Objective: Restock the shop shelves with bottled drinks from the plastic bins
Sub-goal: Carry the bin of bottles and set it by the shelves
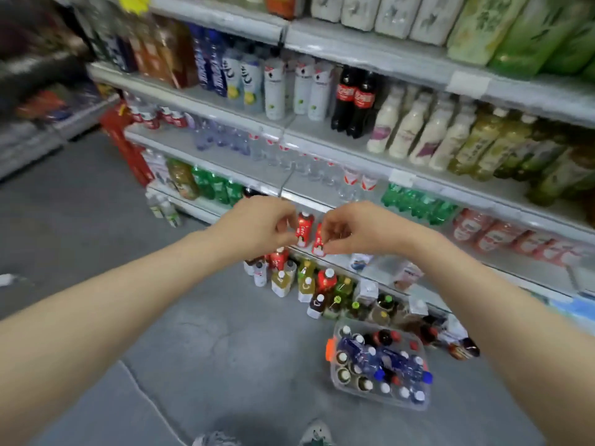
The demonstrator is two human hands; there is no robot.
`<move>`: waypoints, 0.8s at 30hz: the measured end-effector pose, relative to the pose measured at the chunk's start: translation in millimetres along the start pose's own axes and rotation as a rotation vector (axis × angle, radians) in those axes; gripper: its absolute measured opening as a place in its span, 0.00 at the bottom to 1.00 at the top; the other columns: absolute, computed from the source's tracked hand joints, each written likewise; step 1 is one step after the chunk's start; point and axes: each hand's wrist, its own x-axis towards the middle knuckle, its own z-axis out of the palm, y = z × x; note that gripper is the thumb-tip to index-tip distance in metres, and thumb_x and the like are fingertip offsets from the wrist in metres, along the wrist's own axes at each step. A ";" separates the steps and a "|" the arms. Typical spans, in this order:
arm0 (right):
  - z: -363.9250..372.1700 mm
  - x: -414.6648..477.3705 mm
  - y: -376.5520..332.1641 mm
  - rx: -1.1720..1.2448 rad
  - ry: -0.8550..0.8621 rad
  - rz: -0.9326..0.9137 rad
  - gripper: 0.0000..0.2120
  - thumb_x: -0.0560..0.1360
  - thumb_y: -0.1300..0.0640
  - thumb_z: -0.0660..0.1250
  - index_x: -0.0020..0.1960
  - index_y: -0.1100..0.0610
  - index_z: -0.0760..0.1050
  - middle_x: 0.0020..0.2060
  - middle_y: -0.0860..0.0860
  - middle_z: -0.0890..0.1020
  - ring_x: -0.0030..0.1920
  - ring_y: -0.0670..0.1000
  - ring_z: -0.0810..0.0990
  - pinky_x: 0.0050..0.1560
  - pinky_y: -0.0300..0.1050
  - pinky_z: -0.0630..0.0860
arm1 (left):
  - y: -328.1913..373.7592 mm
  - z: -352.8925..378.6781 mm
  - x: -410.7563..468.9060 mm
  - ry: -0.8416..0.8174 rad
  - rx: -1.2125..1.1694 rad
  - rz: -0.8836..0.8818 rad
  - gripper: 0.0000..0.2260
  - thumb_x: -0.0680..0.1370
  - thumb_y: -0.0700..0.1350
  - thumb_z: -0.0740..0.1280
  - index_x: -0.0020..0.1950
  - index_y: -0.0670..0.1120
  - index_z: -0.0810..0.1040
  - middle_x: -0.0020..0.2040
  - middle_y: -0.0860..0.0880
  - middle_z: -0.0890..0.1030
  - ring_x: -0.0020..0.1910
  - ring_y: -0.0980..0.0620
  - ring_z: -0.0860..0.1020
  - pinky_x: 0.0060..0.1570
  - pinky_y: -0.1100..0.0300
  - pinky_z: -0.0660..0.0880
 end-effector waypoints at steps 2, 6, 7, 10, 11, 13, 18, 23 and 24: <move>-0.2 31.9 -40.7 -0.022 -0.011 -0.074 0.05 0.74 0.51 0.74 0.44 0.47 0.78 0.38 0.44 0.83 0.41 0.45 0.81 0.45 0.44 0.77 | -35.3 -19.2 -31.5 0.027 0.003 -0.068 0.08 0.74 0.53 0.72 0.50 0.52 0.79 0.39 0.57 0.77 0.42 0.55 0.76 0.44 0.57 0.73; 12.4 97.9 -131.9 -0.075 -0.029 -0.242 0.05 0.74 0.51 0.74 0.46 0.48 0.78 0.40 0.45 0.83 0.42 0.45 0.80 0.42 0.34 0.72 | -113.7 -55.7 -105.0 0.114 0.027 -0.234 0.08 0.75 0.53 0.72 0.50 0.53 0.78 0.39 0.59 0.76 0.41 0.58 0.74 0.43 0.58 0.71; 17.4 113.3 -155.3 -0.074 -0.029 -0.276 0.05 0.73 0.51 0.74 0.46 0.47 0.78 0.40 0.45 0.83 0.42 0.45 0.80 0.43 0.35 0.73 | -132.7 -64.8 -124.8 0.143 0.033 -0.273 0.08 0.75 0.53 0.72 0.50 0.53 0.78 0.39 0.59 0.76 0.42 0.58 0.75 0.44 0.57 0.72; 36.0 156.8 -223.4 -0.074 -0.057 -0.379 0.05 0.72 0.51 0.75 0.44 0.46 0.78 0.38 0.43 0.82 0.40 0.40 0.79 0.42 0.34 0.73 | -186.6 -86.0 -183.9 0.206 0.062 -0.384 0.08 0.74 0.53 0.72 0.49 0.53 0.79 0.38 0.59 0.75 0.40 0.56 0.75 0.45 0.56 0.75; 42.7 169.8 -246.0 -0.084 -0.073 -0.411 0.05 0.72 0.52 0.75 0.44 0.47 0.78 0.38 0.43 0.82 0.39 0.38 0.78 0.40 0.30 0.70 | -202.8 -91.8 -202.8 0.215 0.069 -0.417 0.07 0.74 0.52 0.72 0.49 0.53 0.79 0.38 0.59 0.74 0.40 0.56 0.75 0.45 0.56 0.75; 55.2 193.2 -290.4 -0.094 -0.107 -0.480 0.06 0.72 0.53 0.75 0.43 0.47 0.78 0.39 0.44 0.83 0.38 0.38 0.77 0.40 0.28 0.69 | -232.6 -102.5 -237.3 0.226 0.085 -0.477 0.07 0.74 0.53 0.72 0.48 0.53 0.78 0.39 0.58 0.75 0.41 0.54 0.77 0.45 0.56 0.75; 85.7 252.1 -387.2 -0.177 -0.199 -0.633 0.06 0.72 0.54 0.75 0.47 0.51 0.80 0.41 0.46 0.83 0.41 0.46 0.79 0.49 0.45 0.77 | -295.6 -120.7 -308.0 0.268 0.082 -0.633 0.06 0.75 0.51 0.72 0.48 0.52 0.79 0.39 0.57 0.75 0.43 0.52 0.78 0.47 0.54 0.75; 105.4 320.3 -472.9 -0.272 -0.225 -0.802 0.07 0.71 0.53 0.75 0.48 0.51 0.81 0.42 0.46 0.85 0.43 0.48 0.81 0.50 0.46 0.77 | -352.2 -136.0 -364.1 0.313 0.092 -0.797 0.05 0.75 0.51 0.71 0.48 0.52 0.79 0.40 0.57 0.75 0.42 0.55 0.74 0.44 0.60 0.68; 109.4 334.2 -492.6 -0.275 -0.237 -0.840 0.06 0.71 0.54 0.75 0.48 0.51 0.81 0.42 0.46 0.85 0.43 0.48 0.81 0.50 0.46 0.77 | -363.6 -139.4 -377.2 0.332 0.094 -0.840 0.05 0.75 0.51 0.71 0.48 0.52 0.79 0.40 0.57 0.75 0.42 0.55 0.75 0.44 0.59 0.69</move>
